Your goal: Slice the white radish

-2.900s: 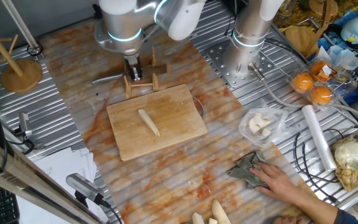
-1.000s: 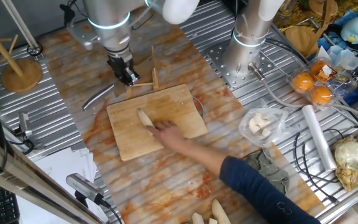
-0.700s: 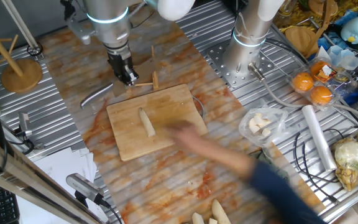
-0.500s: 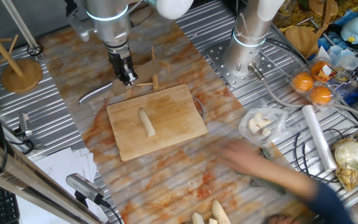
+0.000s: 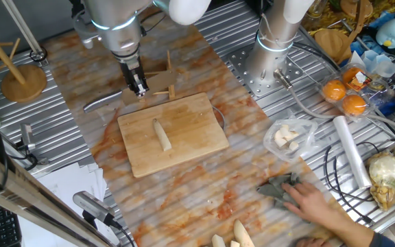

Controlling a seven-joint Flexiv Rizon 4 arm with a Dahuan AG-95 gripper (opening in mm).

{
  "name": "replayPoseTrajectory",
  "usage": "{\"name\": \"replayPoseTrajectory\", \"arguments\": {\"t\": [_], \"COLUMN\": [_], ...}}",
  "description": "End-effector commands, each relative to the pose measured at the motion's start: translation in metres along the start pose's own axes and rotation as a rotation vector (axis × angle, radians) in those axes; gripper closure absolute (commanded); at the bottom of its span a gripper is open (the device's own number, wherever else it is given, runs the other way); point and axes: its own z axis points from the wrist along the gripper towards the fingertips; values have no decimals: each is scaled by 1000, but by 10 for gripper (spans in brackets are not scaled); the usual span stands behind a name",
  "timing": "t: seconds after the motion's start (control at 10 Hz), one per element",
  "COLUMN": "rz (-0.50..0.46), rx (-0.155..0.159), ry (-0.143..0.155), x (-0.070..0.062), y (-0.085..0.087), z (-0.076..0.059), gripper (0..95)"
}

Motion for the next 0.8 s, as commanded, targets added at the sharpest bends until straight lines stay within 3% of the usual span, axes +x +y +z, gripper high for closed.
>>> {"name": "replayPoseTrajectory", "arguments": {"t": [0.1,0.3,0.4,0.5,0.7,0.8], "rz": [48,100,100,87,79,74], "rx": [-8,-22,-70,-85,-119,-122], "ry": [-25,-38,-38,-25,-32,-25], "x": [2,2,2,2,2,2], "y": [-1,-1,-1,-1,-1,-1], "z": [0,0,0,0,0,0], "gripper": [950,950,950,950,950,950]}}
